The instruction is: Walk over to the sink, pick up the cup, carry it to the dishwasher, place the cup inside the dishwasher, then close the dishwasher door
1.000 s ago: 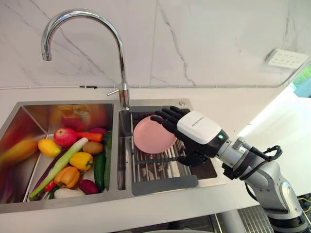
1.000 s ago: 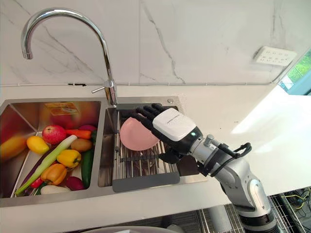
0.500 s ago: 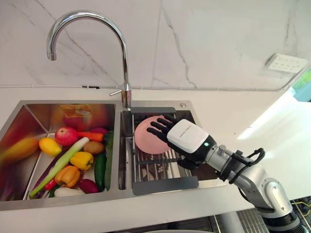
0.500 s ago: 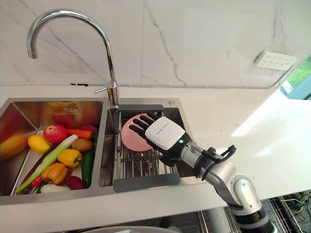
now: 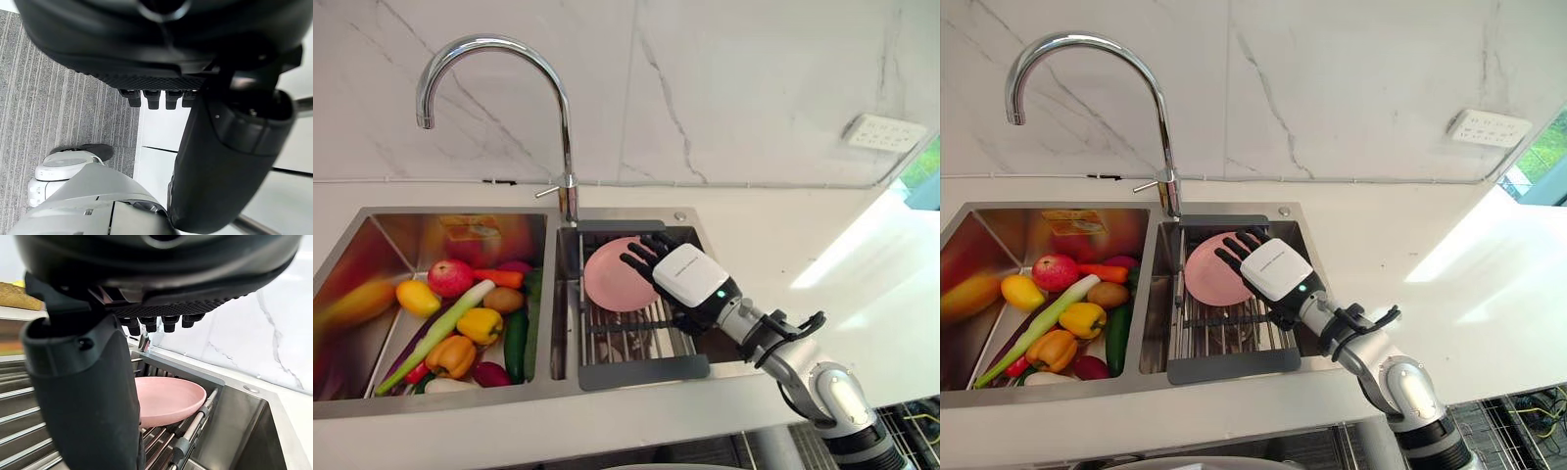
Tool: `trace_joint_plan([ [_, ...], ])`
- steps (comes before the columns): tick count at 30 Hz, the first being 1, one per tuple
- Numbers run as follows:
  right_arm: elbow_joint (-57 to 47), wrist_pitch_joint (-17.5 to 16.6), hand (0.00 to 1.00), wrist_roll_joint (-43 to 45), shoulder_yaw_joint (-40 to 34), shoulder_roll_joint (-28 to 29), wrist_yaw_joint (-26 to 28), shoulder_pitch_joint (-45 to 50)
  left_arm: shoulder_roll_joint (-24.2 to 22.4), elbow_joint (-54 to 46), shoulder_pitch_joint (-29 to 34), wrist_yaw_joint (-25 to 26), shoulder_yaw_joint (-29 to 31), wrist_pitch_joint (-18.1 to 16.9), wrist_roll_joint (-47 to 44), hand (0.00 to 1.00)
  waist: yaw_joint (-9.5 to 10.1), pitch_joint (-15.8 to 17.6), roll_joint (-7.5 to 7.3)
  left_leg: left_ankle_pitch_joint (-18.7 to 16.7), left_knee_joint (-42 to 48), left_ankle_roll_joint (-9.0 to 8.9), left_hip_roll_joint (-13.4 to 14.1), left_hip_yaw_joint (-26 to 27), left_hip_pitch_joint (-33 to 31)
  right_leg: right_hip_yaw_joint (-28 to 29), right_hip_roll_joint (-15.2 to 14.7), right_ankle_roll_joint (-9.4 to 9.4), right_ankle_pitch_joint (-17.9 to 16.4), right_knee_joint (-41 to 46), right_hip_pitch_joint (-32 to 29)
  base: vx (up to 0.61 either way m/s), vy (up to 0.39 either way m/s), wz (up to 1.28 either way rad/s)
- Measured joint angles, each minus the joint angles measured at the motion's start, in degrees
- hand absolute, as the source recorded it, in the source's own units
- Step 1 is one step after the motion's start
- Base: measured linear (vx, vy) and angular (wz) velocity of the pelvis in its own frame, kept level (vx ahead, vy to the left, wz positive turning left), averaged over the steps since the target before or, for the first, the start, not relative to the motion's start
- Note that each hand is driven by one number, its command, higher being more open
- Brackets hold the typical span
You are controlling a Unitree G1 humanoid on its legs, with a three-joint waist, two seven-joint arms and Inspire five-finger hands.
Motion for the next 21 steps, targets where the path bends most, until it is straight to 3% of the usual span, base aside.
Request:
trace_joint_plan([
  [7,3.94,2.10,1.00,-1.08,1.44,0.54,-3.90,-0.01,0.01,-0.12,-0.08,0.01,-0.29,0.00,-0.01,1.00,0.38,-0.02,0.15,0.38,-0.41,-0.51,0.54,-0.12,0.32,-0.28,0.58,-0.27,-0.20,-0.02,0.07,0.00,0.000,0.00],
  [13,8.27,3.61,1.00,-1.07,3.40,1.29,-7.86,-0.13,0.37,-0.18,0.02,0.00,-1.79,0.06,-0.03,1.00,0.35,0.23,1.19,1.17,-2.15,-0.96,0.79,-0.69,1.51,-1.74,0.66,-0.18,-1.58,-0.05,1.39,-0.02,0.008,0.08],
  [21,14.34,5.73,1.00,-1.06,5.97,2.55,-11.83,-3.60,-1.31,-0.35,-0.37,-0.25,-2.05,0.20,-0.05,1.00,0.80,0.98,4.26,1.72,-3.49,-1.89,2.04,-0.70,2.71,-2.07,2.01,-0.66,-1.63,-0.06,1.63,0.02,-0.009,0.01],
])
